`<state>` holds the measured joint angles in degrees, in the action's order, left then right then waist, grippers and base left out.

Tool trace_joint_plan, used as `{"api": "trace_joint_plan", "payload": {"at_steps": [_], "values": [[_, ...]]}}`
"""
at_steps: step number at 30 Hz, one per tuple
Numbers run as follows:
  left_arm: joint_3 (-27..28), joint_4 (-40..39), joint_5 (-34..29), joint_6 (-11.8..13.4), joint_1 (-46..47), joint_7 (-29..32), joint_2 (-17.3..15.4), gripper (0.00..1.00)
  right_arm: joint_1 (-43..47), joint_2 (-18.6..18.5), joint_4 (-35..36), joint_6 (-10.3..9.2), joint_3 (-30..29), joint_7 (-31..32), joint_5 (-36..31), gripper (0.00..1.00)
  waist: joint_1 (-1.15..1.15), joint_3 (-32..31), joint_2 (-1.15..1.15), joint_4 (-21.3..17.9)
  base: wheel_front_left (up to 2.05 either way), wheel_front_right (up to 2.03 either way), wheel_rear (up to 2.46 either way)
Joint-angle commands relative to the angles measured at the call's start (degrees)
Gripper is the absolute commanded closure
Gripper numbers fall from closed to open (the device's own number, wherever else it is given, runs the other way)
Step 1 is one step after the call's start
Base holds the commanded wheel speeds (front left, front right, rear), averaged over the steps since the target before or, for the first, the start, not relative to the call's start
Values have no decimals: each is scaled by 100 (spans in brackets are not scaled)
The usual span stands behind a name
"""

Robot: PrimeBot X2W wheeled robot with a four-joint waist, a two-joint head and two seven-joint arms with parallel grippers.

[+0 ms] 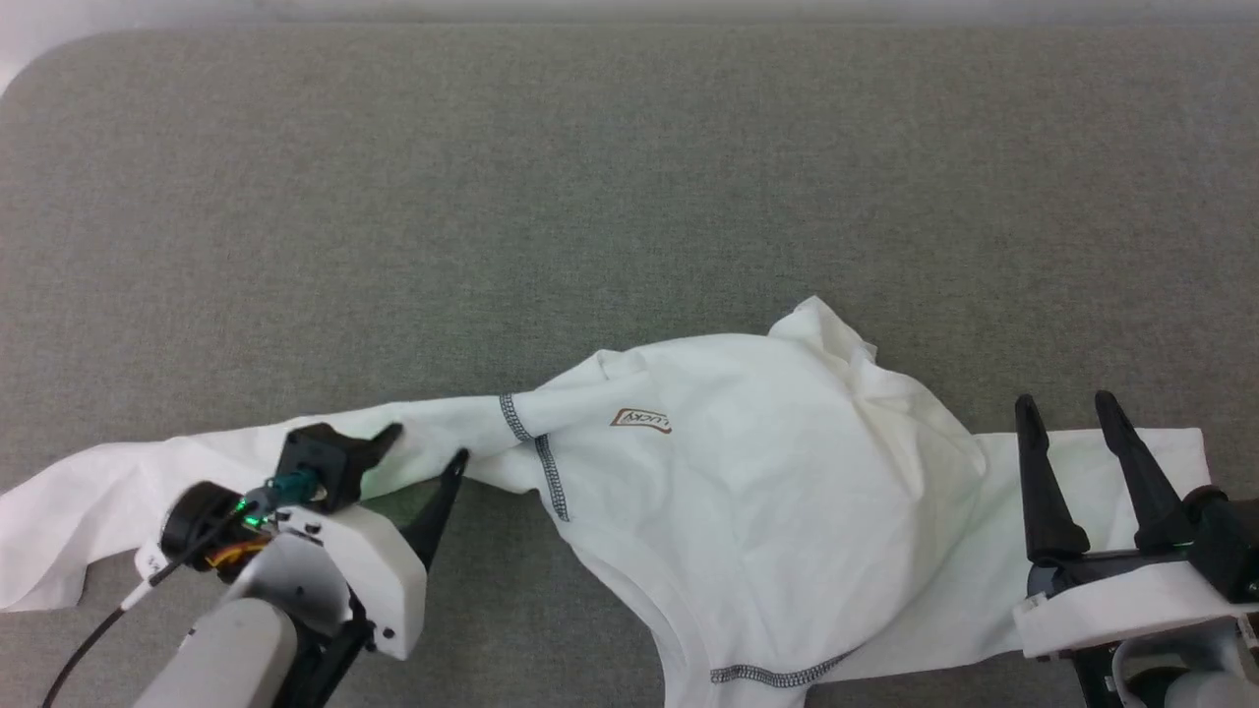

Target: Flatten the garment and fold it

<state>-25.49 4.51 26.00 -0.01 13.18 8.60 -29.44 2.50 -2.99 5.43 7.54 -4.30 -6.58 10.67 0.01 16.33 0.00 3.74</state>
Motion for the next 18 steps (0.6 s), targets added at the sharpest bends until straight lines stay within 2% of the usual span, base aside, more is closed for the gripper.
{"api": "trace_joint_plan", "payload": {"at_steps": [1,7,8,9,14,18], "values": [[-37,49,46,-40,-45,52,-19,0,-61,12,16,-5,11,12,47,0,-1,34,0,11,0,0,0],[-187,361,5,-151,79,168,-30,0,-110,12,65,-5,5,42,12,0,-1,155,0,14,0,0,0],[-193,411,-13,-157,120,132,-23,57,-117,12,79,-5,2,49,8,0,-1,176,0,15,0,0,0],[-192,460,-31,-158,163,81,-13,100,-128,12,88,-5,0,53,4,0,-1,194,0,14,0,0,0],[-102,528,6,-143,292,-151,27,100,-153,12,95,-5,-12,62,-11,0,-1,233,0,15,0,0,0],[188,224,251,-83,330,-221,-48,100,-152,12,90,-5,-38,63,-6,0,-1,243,0,37,0,0,0]]}}
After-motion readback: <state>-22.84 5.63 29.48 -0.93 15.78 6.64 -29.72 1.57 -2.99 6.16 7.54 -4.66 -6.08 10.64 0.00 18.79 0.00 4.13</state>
